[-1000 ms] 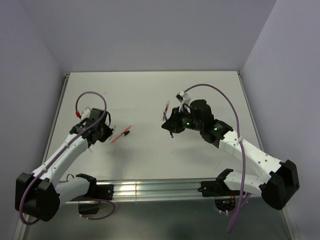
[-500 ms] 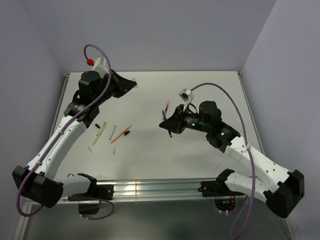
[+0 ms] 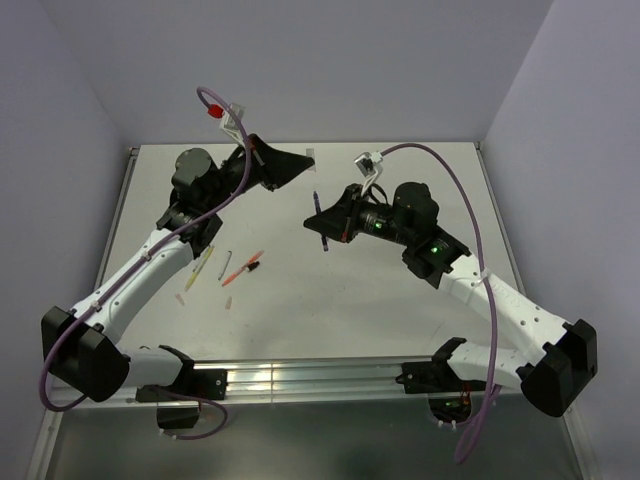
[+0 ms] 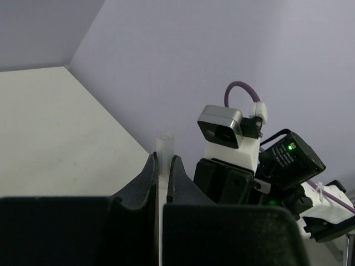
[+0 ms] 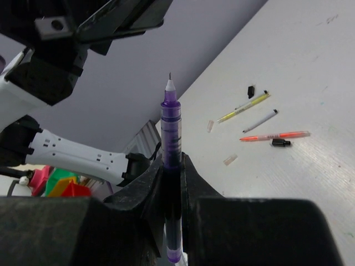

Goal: Insert the pens into the pen caps
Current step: Pick up the pen cap from the center of the board, then insert the pen cap onto the pen.

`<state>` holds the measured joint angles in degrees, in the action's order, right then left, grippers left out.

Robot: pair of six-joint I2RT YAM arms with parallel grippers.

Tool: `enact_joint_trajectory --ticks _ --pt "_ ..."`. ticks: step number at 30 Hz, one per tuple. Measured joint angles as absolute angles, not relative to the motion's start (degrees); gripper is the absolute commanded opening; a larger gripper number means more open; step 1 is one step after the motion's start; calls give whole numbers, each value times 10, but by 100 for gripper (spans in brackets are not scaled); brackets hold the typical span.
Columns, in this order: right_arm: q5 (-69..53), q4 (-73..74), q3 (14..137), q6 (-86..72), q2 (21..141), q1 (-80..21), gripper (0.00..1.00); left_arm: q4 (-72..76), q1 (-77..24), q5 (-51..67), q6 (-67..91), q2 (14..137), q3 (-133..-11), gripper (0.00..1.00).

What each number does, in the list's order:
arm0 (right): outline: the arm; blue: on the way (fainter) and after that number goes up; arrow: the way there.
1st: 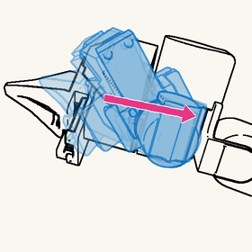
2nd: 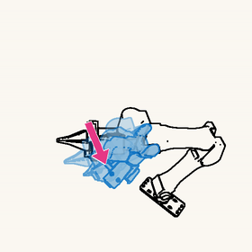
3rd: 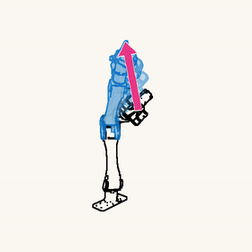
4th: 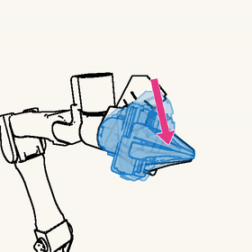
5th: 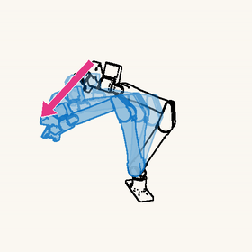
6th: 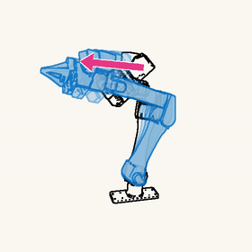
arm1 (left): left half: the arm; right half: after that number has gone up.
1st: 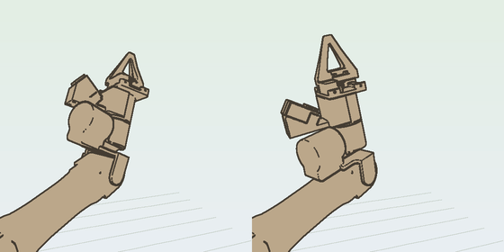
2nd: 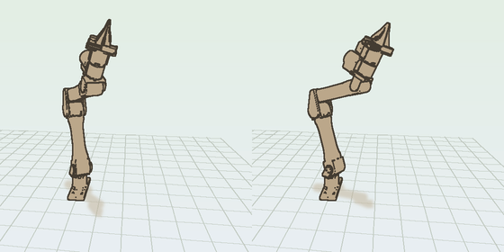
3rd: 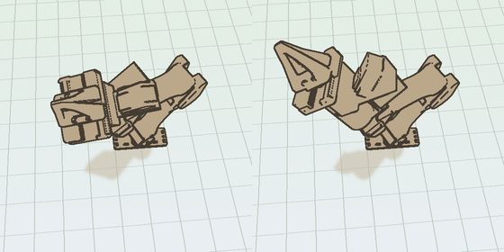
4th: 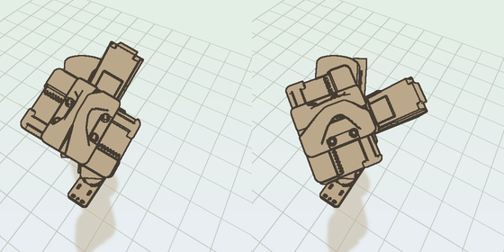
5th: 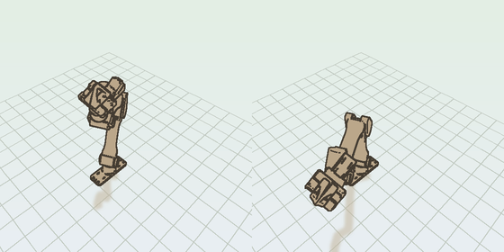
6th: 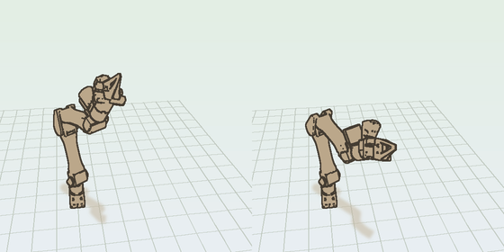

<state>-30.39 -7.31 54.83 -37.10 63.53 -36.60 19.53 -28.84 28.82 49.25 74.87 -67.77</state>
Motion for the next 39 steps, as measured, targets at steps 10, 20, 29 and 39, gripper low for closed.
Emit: enact_joint_trajectory --ticks 10,20,29,39 --pt "-285 -85 555 -375 651 -366 0 268 -289 315 505 741 -619 0" --pt "-283 -87 555 -376 651 -360 0 295 -289 321 513 740 -611 0" --pt "-285 -90 555 -377 664 -359 0 300 -289 328 523 740 -611 0" --pt "-286 -91 555 -377 666 -359 0 307 -293 328 528 750 -611 0"
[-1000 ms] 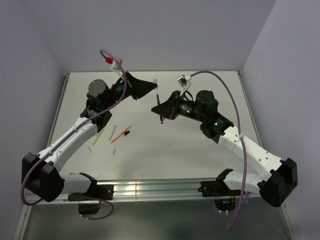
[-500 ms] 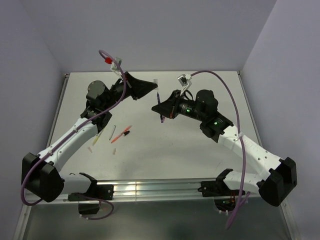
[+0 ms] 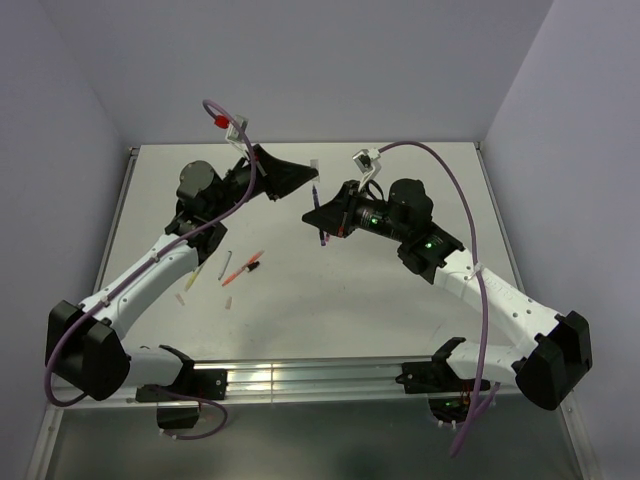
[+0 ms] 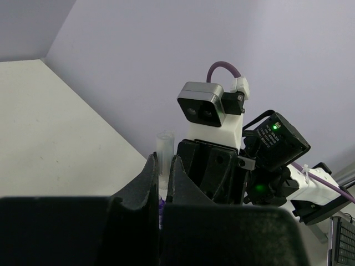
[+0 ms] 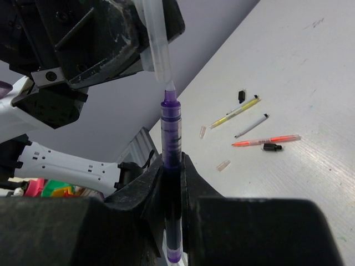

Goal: Insert the pens into the pen caps
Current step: Insert the pen cap onto the pen.

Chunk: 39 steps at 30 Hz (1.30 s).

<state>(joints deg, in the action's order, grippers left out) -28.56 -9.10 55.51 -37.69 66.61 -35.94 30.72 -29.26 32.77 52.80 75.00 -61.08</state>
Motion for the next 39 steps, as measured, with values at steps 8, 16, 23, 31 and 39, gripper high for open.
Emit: enact_joint_trajectory --ticks 8,16,23,31,39 --pt "-285 -90 555 -376 666 -359 0 305 -293 327 527 756 -611 0" --pt "-280 -89 555 -374 664 -357 0 305 -295 326 526 756 -611 0" --pt "-277 -82 555 -370 663 -356 0 299 -297 325 521 756 -611 0" --pt "-277 -81 555 -370 662 -354 0 290 -299 321 517 761 -611 0" --pt "-271 -77 555 -368 660 -354 0 291 -299 321 517 765 -611 0"
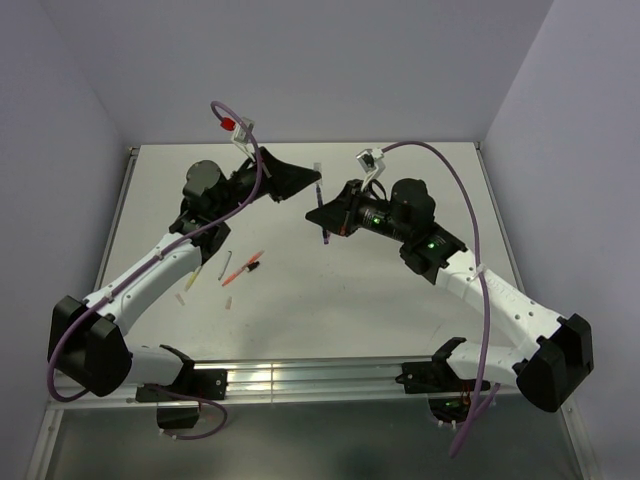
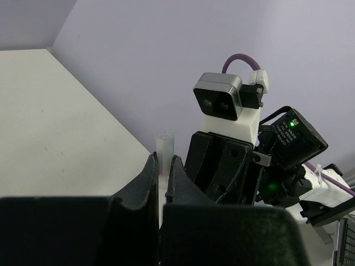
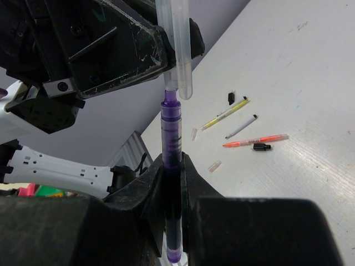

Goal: Insert the pens into the pen caps
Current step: Insert the pen cap onto the pen.

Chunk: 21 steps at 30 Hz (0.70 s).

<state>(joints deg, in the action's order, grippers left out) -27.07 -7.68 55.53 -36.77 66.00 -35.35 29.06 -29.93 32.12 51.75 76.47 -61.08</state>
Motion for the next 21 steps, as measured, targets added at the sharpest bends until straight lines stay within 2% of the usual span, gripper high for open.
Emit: enact_joint_trajectory --ticks 21 --pt "-277 -47 539 -335 599 -350 0 315 -380 228 508 701 -549 0"
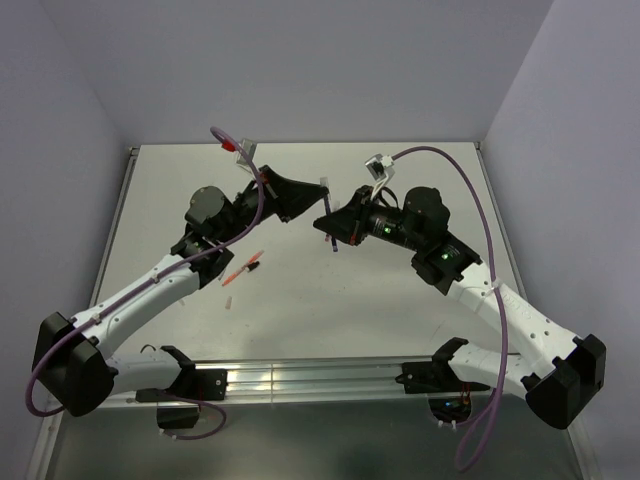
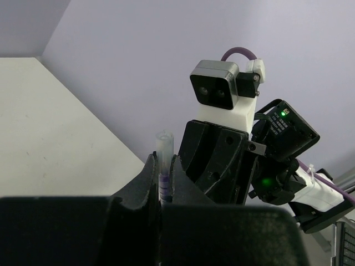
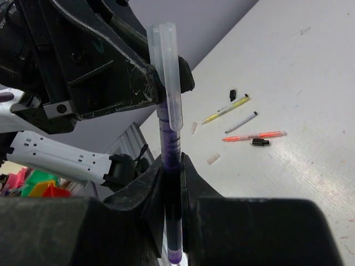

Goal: Insert the pens into the pen caps
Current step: Insert the pen cap onto the pen.

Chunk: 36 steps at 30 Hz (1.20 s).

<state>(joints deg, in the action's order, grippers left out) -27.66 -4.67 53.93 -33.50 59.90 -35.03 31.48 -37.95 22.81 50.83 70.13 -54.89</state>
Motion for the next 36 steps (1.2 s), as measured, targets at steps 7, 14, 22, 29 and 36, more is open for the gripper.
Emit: enact_joint_trajectory --ticks 7,14,22,29,36 --pt "-290 -47 528 -322 588 -350 0 315 -413 171 477 677 -526 0" --pt "-294 -49 523 -309 566 -352 0 316 -445 135 450 662 -526 0" --pt "-286 -40 525 -284 563 -352 0 314 -465 100 426 662 -526 0" --pt "-279 -12 537 -265 559 -353 0 312 -480 72 414 658 -523 0" --pt "-279 18 553 -251 559 -354 0 317 -494 46 411 653 -517 0"
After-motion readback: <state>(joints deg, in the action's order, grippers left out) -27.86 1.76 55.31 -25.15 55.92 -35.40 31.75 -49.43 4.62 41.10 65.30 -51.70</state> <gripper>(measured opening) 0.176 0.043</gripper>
